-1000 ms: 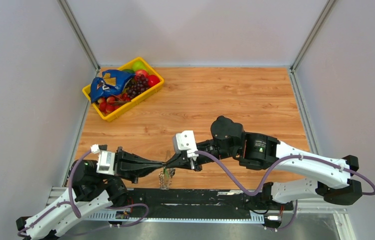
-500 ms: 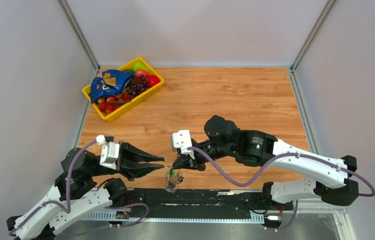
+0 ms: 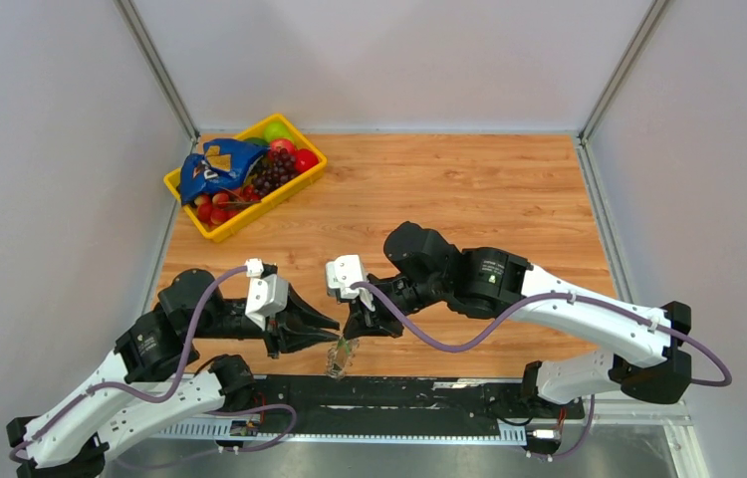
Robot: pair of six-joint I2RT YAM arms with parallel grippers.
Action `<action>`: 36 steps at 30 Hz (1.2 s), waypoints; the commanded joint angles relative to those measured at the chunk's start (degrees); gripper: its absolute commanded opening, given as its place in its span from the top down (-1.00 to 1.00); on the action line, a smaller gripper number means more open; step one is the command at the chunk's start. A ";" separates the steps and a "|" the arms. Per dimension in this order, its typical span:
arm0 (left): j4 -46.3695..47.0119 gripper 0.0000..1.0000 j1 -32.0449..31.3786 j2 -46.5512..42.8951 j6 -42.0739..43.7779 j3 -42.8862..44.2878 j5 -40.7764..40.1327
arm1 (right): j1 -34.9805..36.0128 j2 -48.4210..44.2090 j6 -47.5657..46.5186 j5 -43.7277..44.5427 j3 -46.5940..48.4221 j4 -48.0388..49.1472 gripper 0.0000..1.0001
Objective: Put the keys on the keyring
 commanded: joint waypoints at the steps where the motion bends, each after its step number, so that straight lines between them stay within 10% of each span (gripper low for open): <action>1: -3.39 0.39 -0.19 0.48 2.80 2.08 0.63 | -0.28 -0.04 0.44 -1.48 3.77 1.41 1.00; 36: 0.37 0.27 -0.14 -2.09 4.52 -1.19 -2.72 | -0.27 1.68 0.05 -2.10 4.60 1.91 1.00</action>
